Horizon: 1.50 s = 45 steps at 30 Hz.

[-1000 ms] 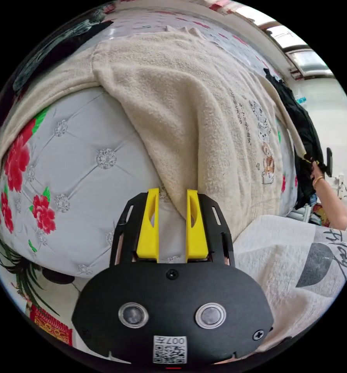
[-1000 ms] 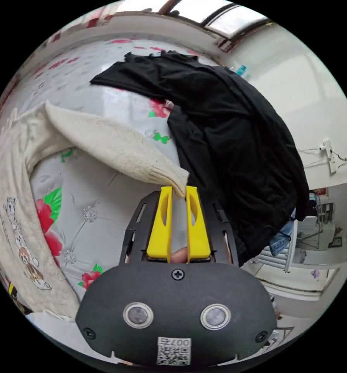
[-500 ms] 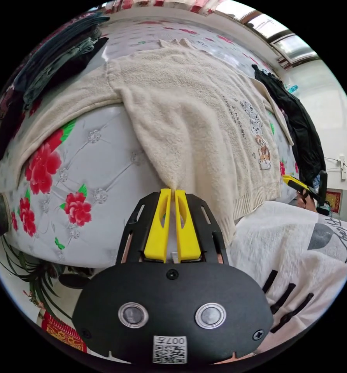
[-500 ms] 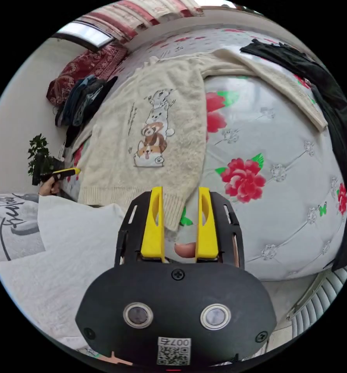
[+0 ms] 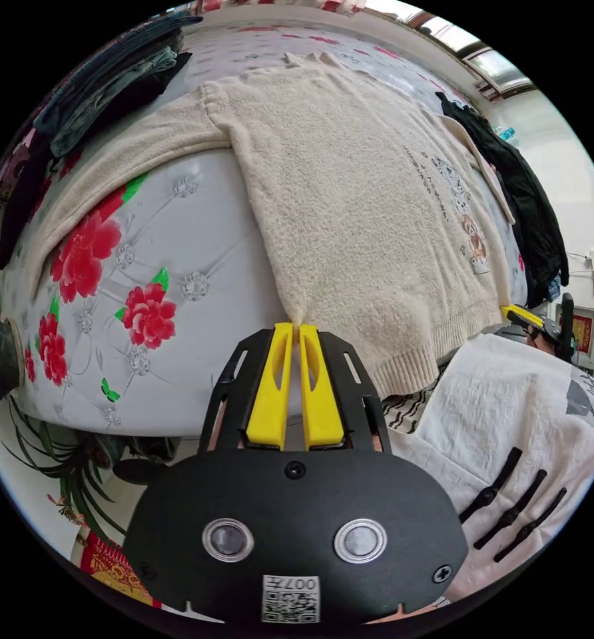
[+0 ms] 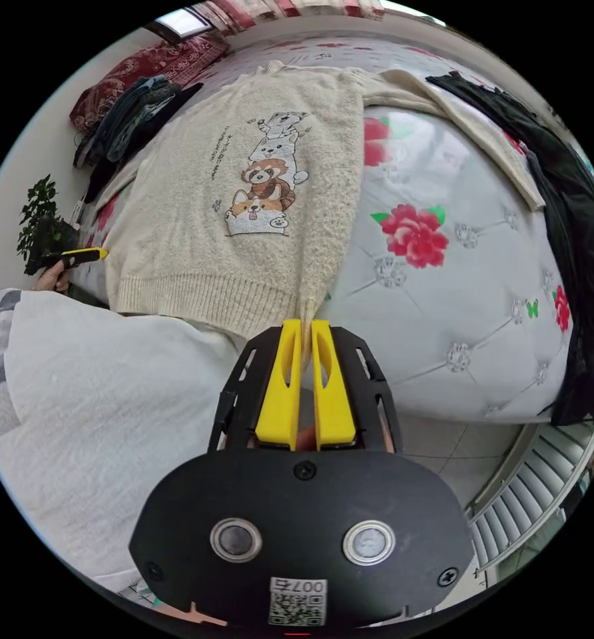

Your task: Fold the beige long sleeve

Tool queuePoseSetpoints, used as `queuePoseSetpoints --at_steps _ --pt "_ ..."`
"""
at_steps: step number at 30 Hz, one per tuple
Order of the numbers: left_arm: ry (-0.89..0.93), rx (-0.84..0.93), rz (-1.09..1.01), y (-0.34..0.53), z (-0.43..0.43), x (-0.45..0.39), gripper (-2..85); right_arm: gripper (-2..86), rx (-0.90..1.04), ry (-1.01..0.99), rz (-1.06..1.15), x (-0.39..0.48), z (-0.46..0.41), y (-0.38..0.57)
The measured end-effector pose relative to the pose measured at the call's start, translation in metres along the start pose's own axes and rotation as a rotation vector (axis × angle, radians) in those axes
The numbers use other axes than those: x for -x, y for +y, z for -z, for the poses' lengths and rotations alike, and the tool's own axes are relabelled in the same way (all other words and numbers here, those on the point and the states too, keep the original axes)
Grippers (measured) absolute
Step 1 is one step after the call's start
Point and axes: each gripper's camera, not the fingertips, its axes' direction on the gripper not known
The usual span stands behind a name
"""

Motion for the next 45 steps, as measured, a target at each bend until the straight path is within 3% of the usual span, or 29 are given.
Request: queuePoseSetpoints --at_steps 2,7,13,18,22,27,30,33,40,43,45 --pt "0.020 -0.073 0.046 0.016 0.001 0.008 -0.6 0.9 -0.012 -0.030 -0.050 -0.004 -0.007 0.016" --pt "0.283 -0.215 0.270 0.049 0.013 0.058 0.1 2.5 -0.110 -0.065 -0.197 -0.021 0.014 0.035" --pt "0.397 -0.436 0.521 0.067 0.050 0.149 5.3 4.2 -0.222 0.083 -0.123 -0.005 0.059 0.012" --pt "0.473 -0.595 0.734 0.038 0.072 0.242 8.6 5.1 -0.178 0.011 -0.028 0.053 0.025 -0.055" --pt "0.474 -0.629 0.874 0.010 0.078 0.300 8.9 5.1 -0.105 -0.021 0.022 0.101 -0.009 -0.095" --pt "0.457 -0.678 1.029 -0.025 0.085 0.362 11.1 4.5 0.122 -0.019 0.187 0.160 -0.055 -0.125" --pt "0.467 -0.589 1.177 -0.035 0.075 0.386 11.8 4.0 0.177 0.059 0.237 0.177 -0.070 -0.130" --pt "0.479 -0.563 1.305 -0.031 0.066 0.400 6.0 3.4 0.196 0.037 0.184 0.171 -0.072 -0.139" --pt "0.570 -0.701 1.250 -0.028 0.051 0.397 -0.6 2.2 0.185 -0.082 0.067 0.144 -0.070 -0.148" --pt "0.554 -0.797 1.146 -0.035 0.066 0.379 -0.9 2.1 0.178 -0.097 0.055 0.140 -0.069 -0.149" --pt "0.504 -0.917 0.963 -0.048 0.099 0.350 -0.9 1.8 0.177 -0.092 0.069 0.140 -0.068 -0.150"
